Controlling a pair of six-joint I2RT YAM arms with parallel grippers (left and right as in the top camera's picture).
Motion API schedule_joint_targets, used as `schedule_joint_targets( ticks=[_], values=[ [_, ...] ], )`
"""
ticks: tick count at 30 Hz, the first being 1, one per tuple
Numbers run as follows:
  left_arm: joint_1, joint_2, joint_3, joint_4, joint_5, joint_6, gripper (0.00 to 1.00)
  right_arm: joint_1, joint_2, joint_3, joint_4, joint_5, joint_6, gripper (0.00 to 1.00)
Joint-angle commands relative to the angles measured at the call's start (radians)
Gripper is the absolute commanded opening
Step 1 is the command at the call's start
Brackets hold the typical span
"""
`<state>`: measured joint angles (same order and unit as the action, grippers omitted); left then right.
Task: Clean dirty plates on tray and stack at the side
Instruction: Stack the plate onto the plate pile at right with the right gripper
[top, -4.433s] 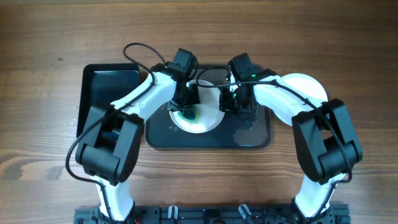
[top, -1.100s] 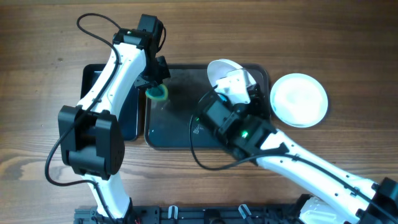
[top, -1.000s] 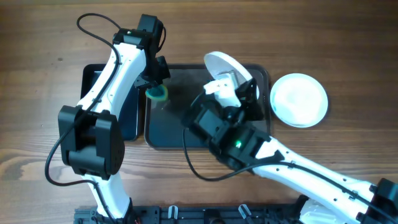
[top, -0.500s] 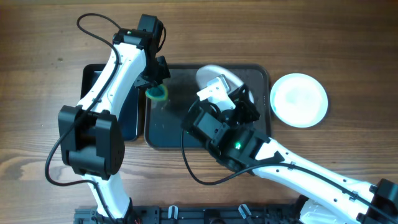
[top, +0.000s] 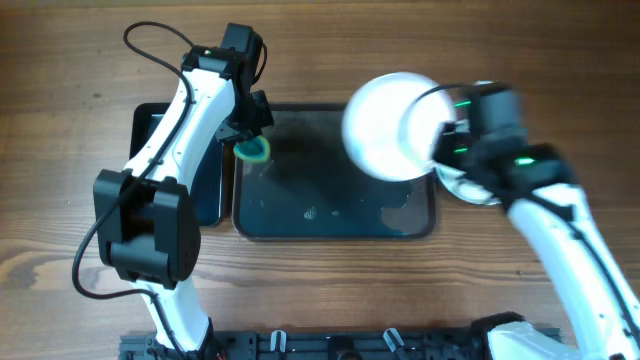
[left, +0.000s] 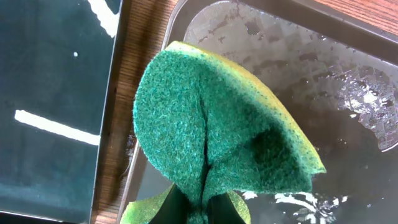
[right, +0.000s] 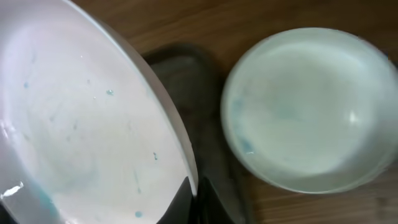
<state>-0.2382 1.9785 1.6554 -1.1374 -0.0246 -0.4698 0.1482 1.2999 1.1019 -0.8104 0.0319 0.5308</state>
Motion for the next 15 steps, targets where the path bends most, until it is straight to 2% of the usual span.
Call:
schedule_joint_targets(
  ticks=[1, 4, 7, 8, 15],
  values=[
    [-0.002, 0.0, 0.014, -0.001, 0.009, -0.013, 0.04, -0.231, -0.014, 0.011, -0.03, -0.123, 0.018, 0.04],
    [-0.002, 0.0, 0.014, 0.0, 0.009, -0.013, 0.04, -0.408, 0.008, 0.003, -0.029, -0.123, 0.006, 0.04],
    [-0.002, 0.0, 0.014, 0.0, 0.009, -0.013, 0.04, -0.506, 0.067, 0.002, -0.044, -0.116, -0.009, 0.04],
    [-0.002, 0.0, 0.014, -0.001, 0.009, -0.013, 0.04, -0.54, 0.149, 0.002, -0.056, -0.081, -0.012, 0.04],
    [-0.002, 0.0, 0.014, 0.0, 0.009, -0.013, 0.04, -0.538, 0.376, 0.002, -0.075, -0.077, -0.074, 0.04]
  ],
)
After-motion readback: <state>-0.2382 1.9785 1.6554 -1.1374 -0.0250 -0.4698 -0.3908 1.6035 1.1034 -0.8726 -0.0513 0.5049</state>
